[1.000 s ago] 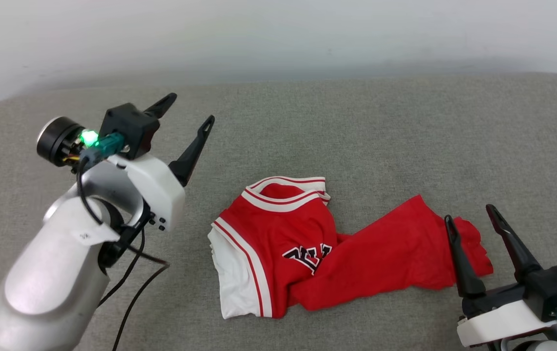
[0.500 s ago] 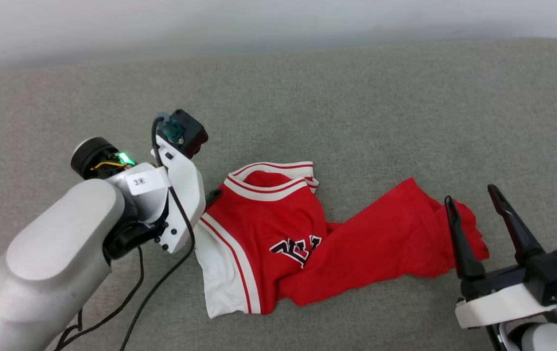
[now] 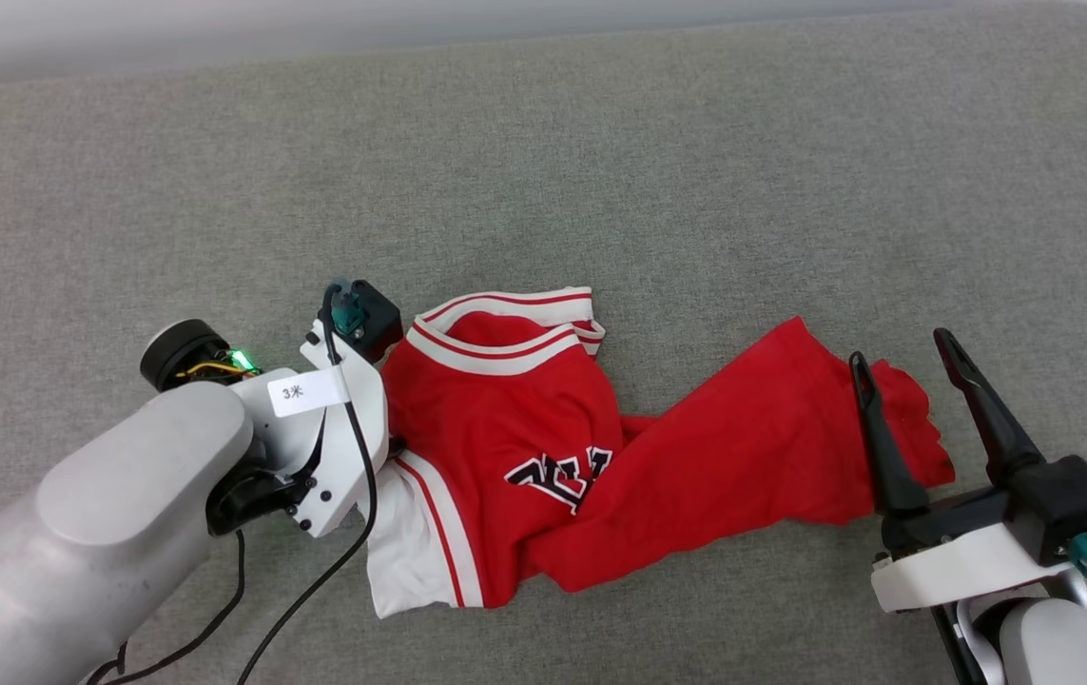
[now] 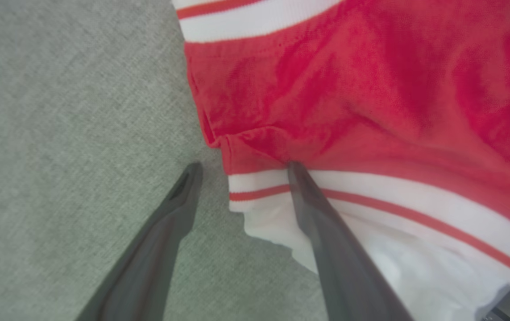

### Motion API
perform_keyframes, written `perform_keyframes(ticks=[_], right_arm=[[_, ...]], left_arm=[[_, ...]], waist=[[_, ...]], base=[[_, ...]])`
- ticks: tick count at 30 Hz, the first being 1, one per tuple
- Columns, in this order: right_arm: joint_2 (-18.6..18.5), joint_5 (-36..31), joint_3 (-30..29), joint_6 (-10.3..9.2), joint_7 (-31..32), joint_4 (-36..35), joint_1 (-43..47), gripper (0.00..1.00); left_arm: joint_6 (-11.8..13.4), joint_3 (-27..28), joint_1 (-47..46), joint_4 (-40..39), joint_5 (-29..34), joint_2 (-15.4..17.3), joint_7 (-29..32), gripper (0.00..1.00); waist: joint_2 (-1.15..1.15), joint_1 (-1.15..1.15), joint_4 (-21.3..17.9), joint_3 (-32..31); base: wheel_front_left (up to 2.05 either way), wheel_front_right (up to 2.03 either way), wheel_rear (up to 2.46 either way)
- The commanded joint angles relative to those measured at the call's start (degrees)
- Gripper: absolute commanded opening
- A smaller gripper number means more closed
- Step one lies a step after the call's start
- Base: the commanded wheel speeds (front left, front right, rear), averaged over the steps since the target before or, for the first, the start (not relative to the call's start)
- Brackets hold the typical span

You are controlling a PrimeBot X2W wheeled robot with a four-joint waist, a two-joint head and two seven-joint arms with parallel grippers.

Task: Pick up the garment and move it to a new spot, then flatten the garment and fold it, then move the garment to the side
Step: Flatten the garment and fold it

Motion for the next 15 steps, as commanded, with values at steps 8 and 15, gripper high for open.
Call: perform_keyframes(ticks=[8, 15], right_arm=[[0.65, -1.22, -0.48, -0.06, -0.28, 0.14, -0.54, 1.00], [0.96, -1.10, -0.99, -0.06, -0.29, 0.49, 1.48, 1.00]], left_arm=[[0.12, -5.50, -2.57, 2.04, -1.32, 0.56, -6.60, 0.00], [0.16, -3.12, -6.53, 1.32, 0.00, 2.53, -15.33, 0.00]], waist=[[0.00, 0.00, 0.87, -0.84], [0.00, 0.00, 2.07, -3.75]], base=[[0.00, 0.00, 0.00], [0.00, 0.00, 0.00]])
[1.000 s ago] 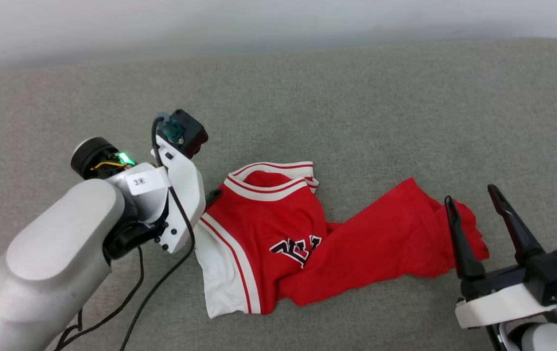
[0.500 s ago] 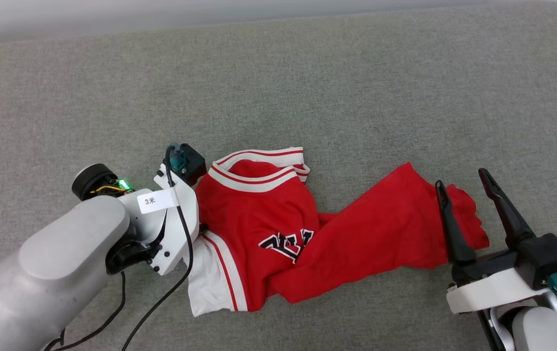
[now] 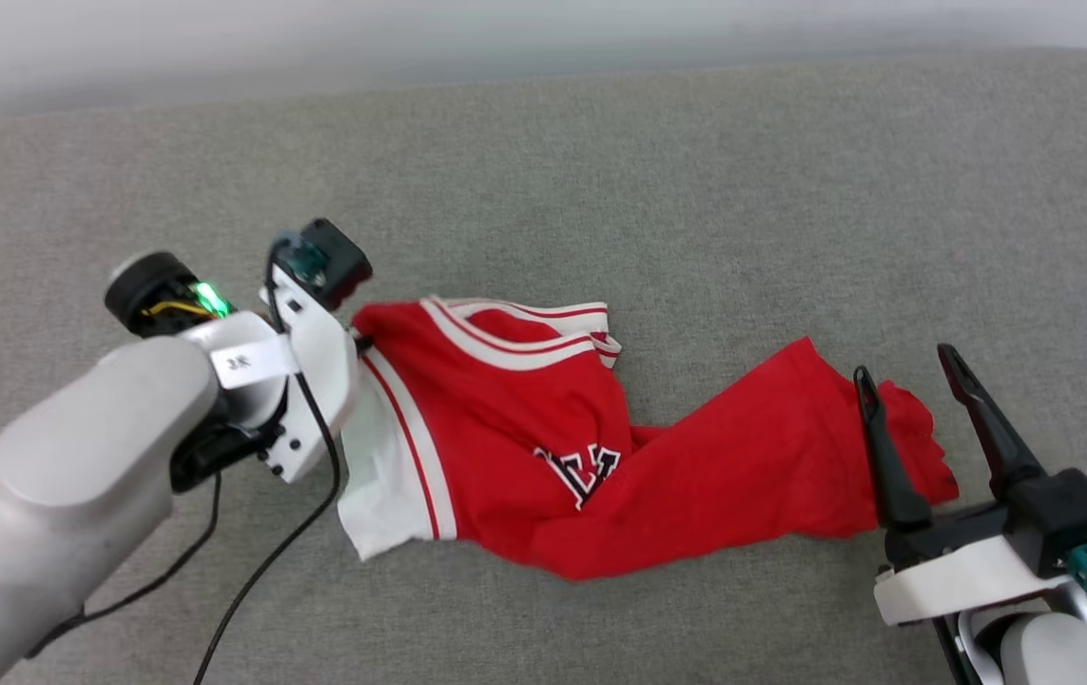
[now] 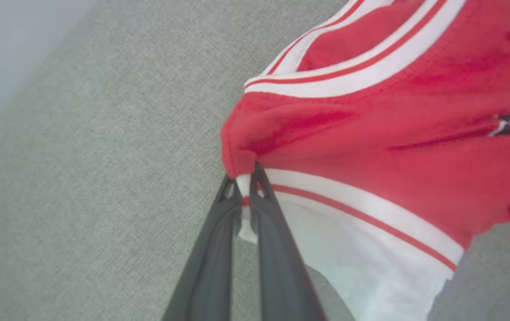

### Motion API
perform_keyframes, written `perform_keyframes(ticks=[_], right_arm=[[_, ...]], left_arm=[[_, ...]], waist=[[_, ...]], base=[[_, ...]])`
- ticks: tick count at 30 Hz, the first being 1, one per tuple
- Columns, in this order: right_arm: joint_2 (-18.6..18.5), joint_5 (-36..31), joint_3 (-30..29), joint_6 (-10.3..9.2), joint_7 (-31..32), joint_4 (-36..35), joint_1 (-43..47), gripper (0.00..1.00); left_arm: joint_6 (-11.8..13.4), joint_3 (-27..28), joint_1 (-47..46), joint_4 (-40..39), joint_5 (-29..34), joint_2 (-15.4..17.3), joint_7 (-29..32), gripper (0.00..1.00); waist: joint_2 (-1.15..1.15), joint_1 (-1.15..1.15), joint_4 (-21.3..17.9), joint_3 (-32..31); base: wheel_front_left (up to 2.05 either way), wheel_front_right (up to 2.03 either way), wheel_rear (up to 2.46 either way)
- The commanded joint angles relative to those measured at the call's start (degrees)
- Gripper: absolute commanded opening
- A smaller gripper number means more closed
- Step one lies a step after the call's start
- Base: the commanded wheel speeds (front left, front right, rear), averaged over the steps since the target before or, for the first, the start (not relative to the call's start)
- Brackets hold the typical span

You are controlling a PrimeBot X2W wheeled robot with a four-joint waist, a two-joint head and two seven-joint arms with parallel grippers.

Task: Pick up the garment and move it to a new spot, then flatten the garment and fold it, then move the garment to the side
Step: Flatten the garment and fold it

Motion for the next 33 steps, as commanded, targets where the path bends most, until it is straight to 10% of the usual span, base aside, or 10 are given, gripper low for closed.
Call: perform_keyframes(ticks=[1, 21, 33], right_arm=[[0.45, -0.06, -0.33, -0.06, -0.19, 0.07, 0.97, 1.00], [0.80, 0.39, -0.99, -0.06, -0.17, 0.33, 2.92, 1.00], [1.71, 0.52, -0.67, -0.06, -0.17, -0.59, 0.54, 1.00]], left_arm=[[0.45, 0.94, -1.11, -0.62, 0.49, 1.03, -1.45, 0.00], [8.01, 8.04, -4.64, -6.86, 2.45, 10.49, -9.50, 0.00], [5.94, 4.82, -9.13, -7.95, 4.50, -2.94, -9.67, 0.00]], waist=[[0.00, 0.00, 0.66, -1.15], [0.00, 0.00, 0.34, -5.19], [0.00, 0.00, -3.31, -1.60]], base=[[0.00, 0.00, 0.00], [0.00, 0.00, 0.00], [0.00, 0.00, 0.00]])
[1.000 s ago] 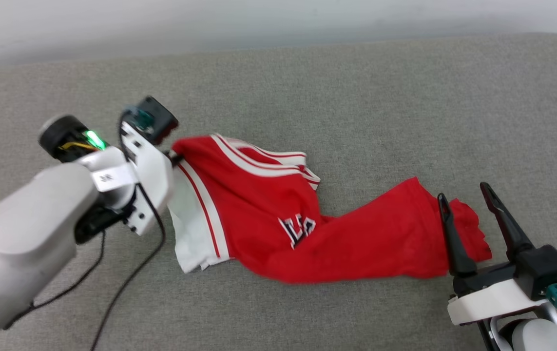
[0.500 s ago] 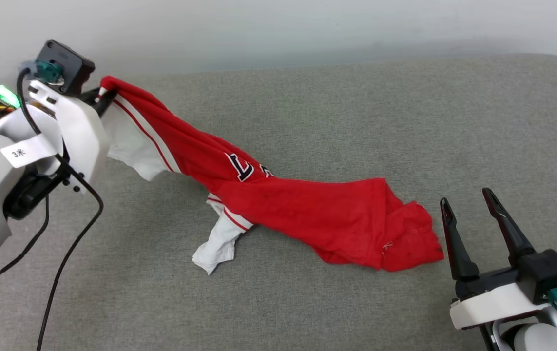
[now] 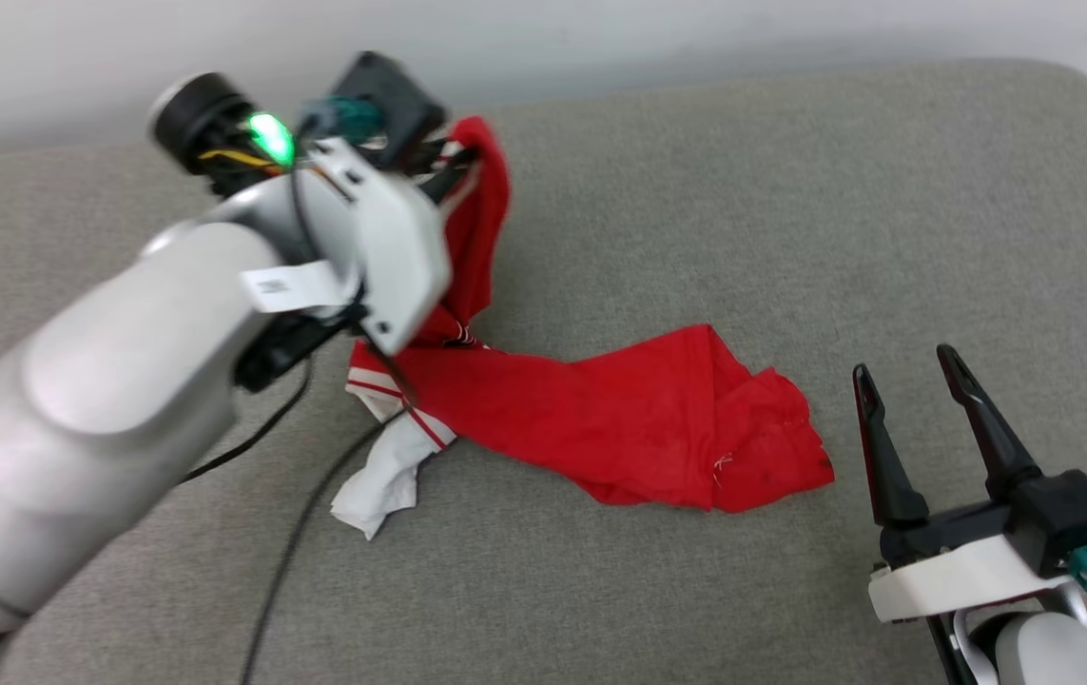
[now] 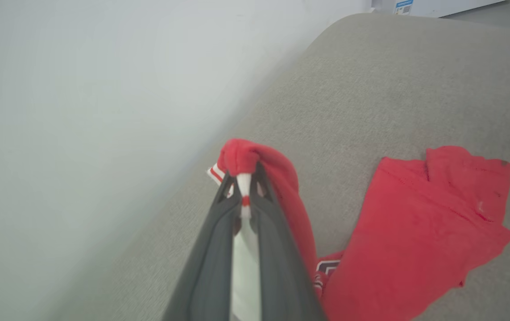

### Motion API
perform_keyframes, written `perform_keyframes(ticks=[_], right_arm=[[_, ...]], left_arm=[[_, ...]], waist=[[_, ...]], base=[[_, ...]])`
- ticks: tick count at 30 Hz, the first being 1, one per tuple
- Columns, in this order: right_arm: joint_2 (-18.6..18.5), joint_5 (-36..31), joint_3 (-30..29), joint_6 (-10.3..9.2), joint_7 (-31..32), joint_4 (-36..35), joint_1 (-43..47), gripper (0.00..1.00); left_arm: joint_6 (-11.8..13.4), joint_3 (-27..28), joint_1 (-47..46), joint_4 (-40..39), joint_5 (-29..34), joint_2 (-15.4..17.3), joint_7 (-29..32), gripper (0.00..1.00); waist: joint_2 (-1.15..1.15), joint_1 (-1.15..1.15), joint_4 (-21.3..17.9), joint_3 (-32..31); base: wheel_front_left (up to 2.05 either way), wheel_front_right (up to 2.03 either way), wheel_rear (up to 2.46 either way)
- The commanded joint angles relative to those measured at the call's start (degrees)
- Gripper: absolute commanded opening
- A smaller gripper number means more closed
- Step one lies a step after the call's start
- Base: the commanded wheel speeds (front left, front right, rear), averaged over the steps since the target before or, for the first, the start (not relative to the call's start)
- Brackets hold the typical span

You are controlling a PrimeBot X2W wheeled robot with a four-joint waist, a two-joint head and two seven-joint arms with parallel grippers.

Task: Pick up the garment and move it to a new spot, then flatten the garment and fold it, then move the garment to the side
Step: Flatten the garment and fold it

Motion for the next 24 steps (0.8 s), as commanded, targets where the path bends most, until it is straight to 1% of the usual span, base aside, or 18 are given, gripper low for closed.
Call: perform_keyframes(ticks=[1, 7, 11, 15, 19, 22, 24], right_arm=[[0.35, 0.06, 0.04, -0.06, -0.14, -0.25, -1.05, 1.00], [0.82, 0.21, -0.35, -0.06, -0.14, -0.87, -3.32, 1.00], [1.13, 0.39, -1.04, -0.06, -0.14, -1.17, -4.75, 1.00], [1.35, 0.29, -2.29, -0.06, -0.14, -1.50, -5.86, 1.00], [1.50, 0.10, -3.10, -0.06, -0.14, -1.92, -6.46, 1.00], [1.59, 0.03, -3.33, -0.06, -0.14, -2.10, -6.67, 1.00], [1.64, -0.04, -3.34, -0.06, -0.14, -2.16, -6.73, 1.00]], left_arm=[[-0.37, -0.41, -1.14, 0.78, 0.34, -1.66, -0.61, 0.00], [-2.37, -2.95, -4.04, 7.87, 2.36, -11.30, -2.67, 0.00], [-3.46, -5.74, -5.11, 13.97, 4.29, -16.88, -3.69, 0.00], [-4.61, -8.08, -3.39, 20.37, 5.40, -22.37, -4.14, 0.00], [-5.47, -9.49, -1.15, 26.09, 6.90, -26.38, -3.83, 0.00], [-5.81, -10.07, 1.30, 29.95, 8.17, -28.35, -2.61, 0.00], [-5.85, -10.37, 3.05, 31.12, 8.59, -29.15, -1.78, 0.00]], waist=[[0.00, 0.00, -1.15, 1.58], [0.00, 0.00, -3.05, 6.11], [0.00, 0.00, -4.09, 8.97], [0.00, 0.00, -4.75, 11.05], [0.00, 0.00, -5.22, 12.37], [0.00, 0.00, -5.53, 12.95], [0.00, 0.00, -5.67, 13.18]], base=[[0.00, 0.00, 0.00], [0.00, 0.00, 0.00], [0.00, 0.00, 0.00], [0.00, 0.00, 0.00], [0.00, 0.00, 0.00], [0.00, 0.00, 0.00], [0.00, 0.00, 0.00]])
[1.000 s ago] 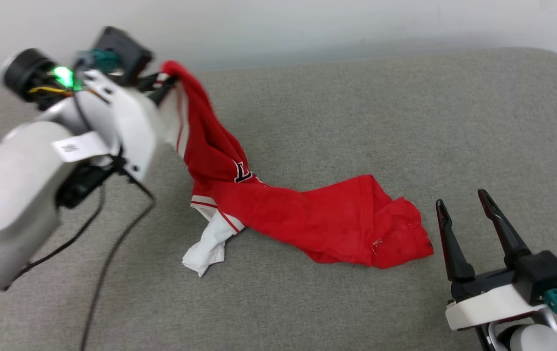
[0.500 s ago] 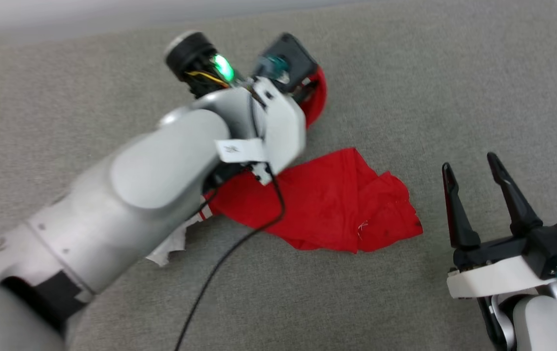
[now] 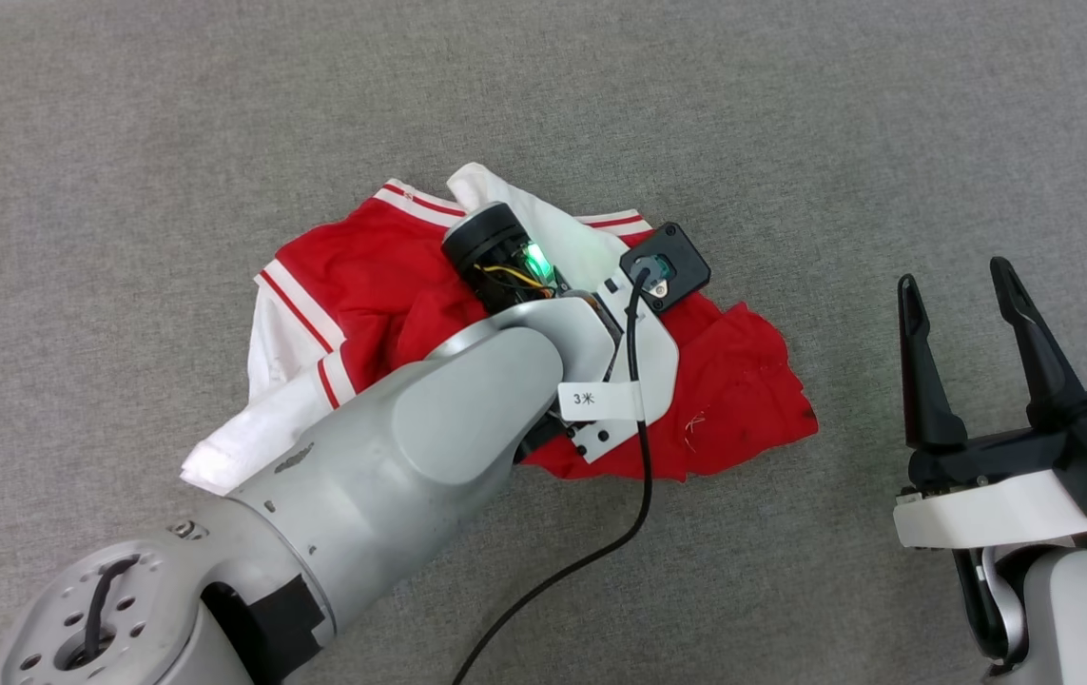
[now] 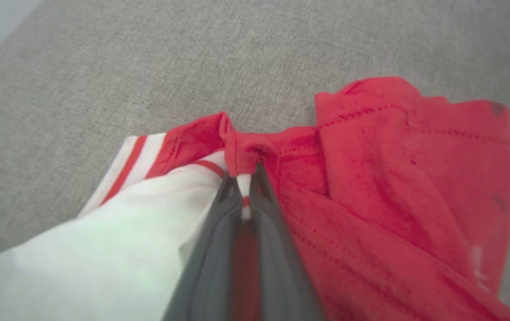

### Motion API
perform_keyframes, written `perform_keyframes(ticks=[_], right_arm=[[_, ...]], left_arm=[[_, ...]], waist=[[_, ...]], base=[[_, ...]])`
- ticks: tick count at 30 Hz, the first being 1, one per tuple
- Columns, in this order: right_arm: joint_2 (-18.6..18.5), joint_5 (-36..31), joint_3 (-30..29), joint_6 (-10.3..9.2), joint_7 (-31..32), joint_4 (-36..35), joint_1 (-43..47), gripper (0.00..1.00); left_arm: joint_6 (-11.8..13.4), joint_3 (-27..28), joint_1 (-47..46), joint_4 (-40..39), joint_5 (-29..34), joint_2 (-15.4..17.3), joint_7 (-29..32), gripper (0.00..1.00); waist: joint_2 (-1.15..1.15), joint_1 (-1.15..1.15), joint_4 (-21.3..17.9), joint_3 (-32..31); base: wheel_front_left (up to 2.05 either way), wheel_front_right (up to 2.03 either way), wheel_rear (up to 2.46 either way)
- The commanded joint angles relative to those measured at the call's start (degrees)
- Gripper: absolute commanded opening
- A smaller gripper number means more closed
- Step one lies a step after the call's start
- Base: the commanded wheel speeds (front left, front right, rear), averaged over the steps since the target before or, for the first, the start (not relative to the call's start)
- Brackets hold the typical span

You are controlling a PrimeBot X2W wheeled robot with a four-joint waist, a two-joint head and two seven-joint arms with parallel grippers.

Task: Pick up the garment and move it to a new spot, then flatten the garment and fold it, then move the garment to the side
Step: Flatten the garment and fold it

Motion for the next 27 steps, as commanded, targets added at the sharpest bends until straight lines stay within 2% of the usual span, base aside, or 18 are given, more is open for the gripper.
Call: perform_keyframes(ticks=[1, 4, 5, 6, 12, 17, 20, 27], right_arm=[[0.38, -0.16, -0.10, -0.06, -0.14, -0.32, -0.45, 1.00], [0.42, -0.45, -0.49, -0.06, -0.14, -0.13, -0.24, 1.00], [0.42, -0.56, -0.66, -0.06, -0.14, -0.01, -0.09, 1.00], [0.44, -0.69, -0.78, -0.06, -0.14, 0.10, 0.06, 1.00], [0.34, -1.35, -1.38, -0.06, -0.14, 0.68, 1.30, 1.00], [-0.25, -1.60, -2.06, -0.06, -0.14, 1.18, 3.37, 1.00], [-0.48, -1.65, -2.18, -0.06, -0.14, 1.43, 4.78, 1.00], [-0.88, -1.16, -2.29, -0.06, -0.14, 1.74, 7.47, 1.00]], left_arm=[[-0.08, -0.60, 2.48, 0.96, 0.53, 0.13, 1.21, 0.00], [-0.15, -0.80, 3.71, 0.43, 1.92, -0.39, 1.10, 0.00], [-0.17, -0.77, 3.32, 0.25, 2.11, -0.44, 0.20, 0.37], [-0.17, -0.67, 2.49, 0.12, 2.50, -0.50, -1.27, 1.00], [0.39, 0.95, -0.68, 0.88, 2.85, -1.48, -12.63, 1.00], [3.08, 2.80, 1.88, 0.04, 2.44, -1.48, -20.12, 1.00], [6.10, 4.31, 3.96, -1.45, 2.12, -0.44, -23.33, 1.00], [16.30, 9.69, 12.00, -10.42, 3.74, 5.06, -26.07, 1.00]], waist=[[0.00, 0.00, -0.13, 0.16], [0.00, 0.00, 0.25, -0.11], [0.00, 0.00, 0.53, -0.39], [0.00, 0.00, 0.83, -0.76], [0.00, 0.00, 3.02, -4.79], [0.00, 0.00, 5.13, -9.11], [0.00, 0.00, 6.30, -11.47], [0.00, 0.00, 8.79, -15.42]], base=[[0.00, 0.00, 0.00], [0.00, 0.00, 0.00], [0.00, 0.00, 0.00], [0.00, 0.00, 0.00], [0.00, 0.00, 0.00], [0.00, 0.00, 0.00], [0.00, 0.00, 0.00], [0.00, 0.00, 0.00]])
